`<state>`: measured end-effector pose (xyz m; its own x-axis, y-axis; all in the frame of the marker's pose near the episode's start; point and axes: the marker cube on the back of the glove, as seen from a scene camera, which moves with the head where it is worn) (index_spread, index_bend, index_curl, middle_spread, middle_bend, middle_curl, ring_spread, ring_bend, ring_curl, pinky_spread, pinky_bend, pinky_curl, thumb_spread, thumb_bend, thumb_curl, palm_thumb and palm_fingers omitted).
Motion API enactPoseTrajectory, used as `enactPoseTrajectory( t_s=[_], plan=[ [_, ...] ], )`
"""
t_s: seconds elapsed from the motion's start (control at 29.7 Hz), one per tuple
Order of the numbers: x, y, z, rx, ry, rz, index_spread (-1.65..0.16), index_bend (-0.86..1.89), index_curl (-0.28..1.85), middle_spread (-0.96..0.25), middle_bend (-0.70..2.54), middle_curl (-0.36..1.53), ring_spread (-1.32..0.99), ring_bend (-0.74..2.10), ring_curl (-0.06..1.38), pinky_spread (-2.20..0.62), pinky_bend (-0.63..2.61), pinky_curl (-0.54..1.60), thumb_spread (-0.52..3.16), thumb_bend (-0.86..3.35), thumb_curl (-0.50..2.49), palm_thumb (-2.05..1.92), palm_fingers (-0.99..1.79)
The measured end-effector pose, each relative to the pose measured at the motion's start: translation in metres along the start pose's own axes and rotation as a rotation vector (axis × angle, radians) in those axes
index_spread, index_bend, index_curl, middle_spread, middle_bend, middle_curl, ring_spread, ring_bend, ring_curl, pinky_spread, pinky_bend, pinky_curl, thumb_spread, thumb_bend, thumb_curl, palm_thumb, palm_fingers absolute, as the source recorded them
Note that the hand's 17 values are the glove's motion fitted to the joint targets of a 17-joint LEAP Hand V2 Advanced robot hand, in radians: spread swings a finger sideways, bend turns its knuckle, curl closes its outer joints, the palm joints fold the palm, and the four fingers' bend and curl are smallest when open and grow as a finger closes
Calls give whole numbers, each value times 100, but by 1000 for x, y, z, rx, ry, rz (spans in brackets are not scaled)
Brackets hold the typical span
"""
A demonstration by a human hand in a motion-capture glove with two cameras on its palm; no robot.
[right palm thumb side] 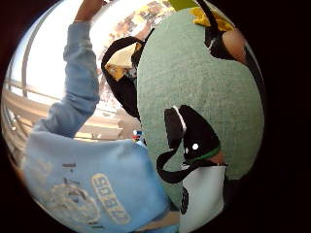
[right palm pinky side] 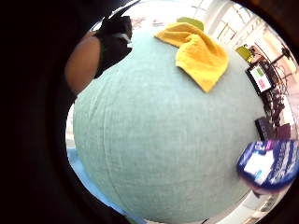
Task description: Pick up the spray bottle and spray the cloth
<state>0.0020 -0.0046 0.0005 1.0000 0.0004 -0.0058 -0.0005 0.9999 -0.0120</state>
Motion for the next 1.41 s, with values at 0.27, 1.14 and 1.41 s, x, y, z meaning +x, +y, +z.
enactPoseTrajectory(
  t_s=[0.27,1.14,1.41],
  plan=[
    [12,-22,-4,-34,39,1,-23,35,24,-5,39,20,1,24,16,18,19,15,79,31,16,54,73],
    [25,-21,-7,-77,58,36,-30,24,35,-8,32,33,-6,18,22,22,17,23,113,16,26,62,70],
    [29,4,-16,-62,46,69,-31,20,37,-8,30,34,-5,18,23,23,17,24,114,11,28,64,69]
  ],
)
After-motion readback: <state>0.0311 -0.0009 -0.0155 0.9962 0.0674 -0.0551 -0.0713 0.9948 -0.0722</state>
